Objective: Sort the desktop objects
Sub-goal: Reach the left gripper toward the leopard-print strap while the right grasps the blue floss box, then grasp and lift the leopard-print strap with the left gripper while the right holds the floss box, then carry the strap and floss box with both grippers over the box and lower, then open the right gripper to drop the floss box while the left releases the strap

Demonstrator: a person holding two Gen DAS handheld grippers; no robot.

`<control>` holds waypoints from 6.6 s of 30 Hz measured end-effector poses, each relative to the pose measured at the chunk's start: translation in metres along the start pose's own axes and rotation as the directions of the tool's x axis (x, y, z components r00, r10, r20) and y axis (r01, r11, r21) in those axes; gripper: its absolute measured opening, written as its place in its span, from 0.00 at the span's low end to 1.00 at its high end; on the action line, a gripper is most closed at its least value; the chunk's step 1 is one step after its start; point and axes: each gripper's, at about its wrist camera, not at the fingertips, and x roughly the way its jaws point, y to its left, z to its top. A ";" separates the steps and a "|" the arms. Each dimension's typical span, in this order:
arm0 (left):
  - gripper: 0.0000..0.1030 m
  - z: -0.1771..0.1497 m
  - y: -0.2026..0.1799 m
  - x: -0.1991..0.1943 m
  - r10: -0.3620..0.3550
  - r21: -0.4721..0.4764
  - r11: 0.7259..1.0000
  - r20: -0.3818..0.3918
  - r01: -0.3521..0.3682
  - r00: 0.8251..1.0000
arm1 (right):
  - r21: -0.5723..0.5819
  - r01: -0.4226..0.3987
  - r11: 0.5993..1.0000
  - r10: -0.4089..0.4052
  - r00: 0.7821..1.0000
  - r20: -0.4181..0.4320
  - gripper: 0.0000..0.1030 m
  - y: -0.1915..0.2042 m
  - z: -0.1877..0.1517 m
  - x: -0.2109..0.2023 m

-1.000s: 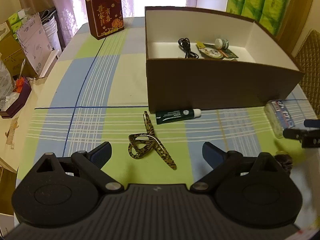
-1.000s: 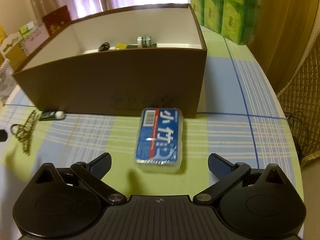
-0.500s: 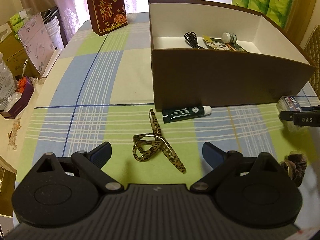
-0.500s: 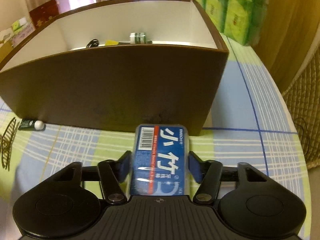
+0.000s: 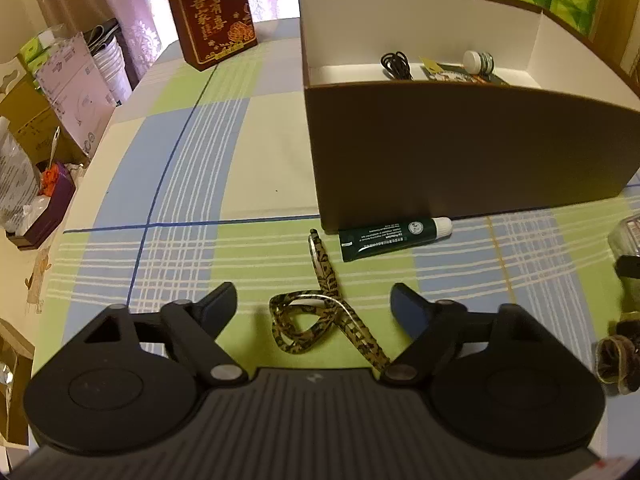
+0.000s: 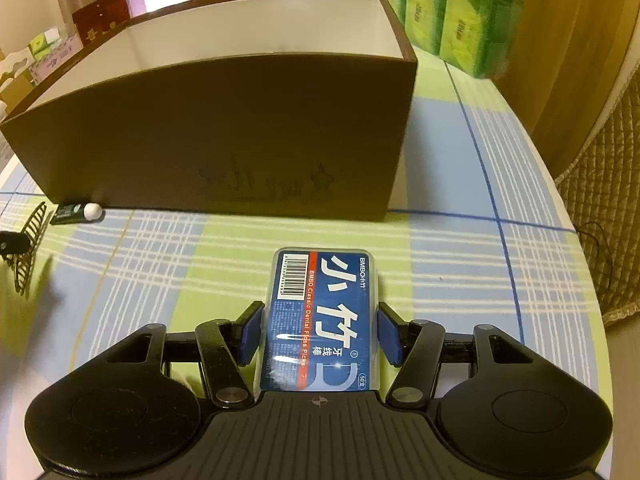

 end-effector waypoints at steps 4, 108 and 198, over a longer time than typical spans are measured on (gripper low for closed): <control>0.67 0.001 -0.002 0.005 -0.012 0.013 1.000 -0.005 0.012 1.000 | 0.002 0.000 1.000 0.000 1.000 -0.005 0.54 -0.002 -0.005 -0.005; 0.36 -0.022 -0.043 -0.082 -0.267 0.228 0.945 0.124 0.234 0.956 | -0.103 -0.133 0.986 0.131 0.991 -0.026 0.54 0.024 0.008 -0.065; 0.73 0.207 -0.039 0.013 -0.138 0.222 0.970 0.191 0.094 0.972 | -0.268 -0.085 0.960 0.128 0.981 0.147 0.98 0.004 0.204 0.028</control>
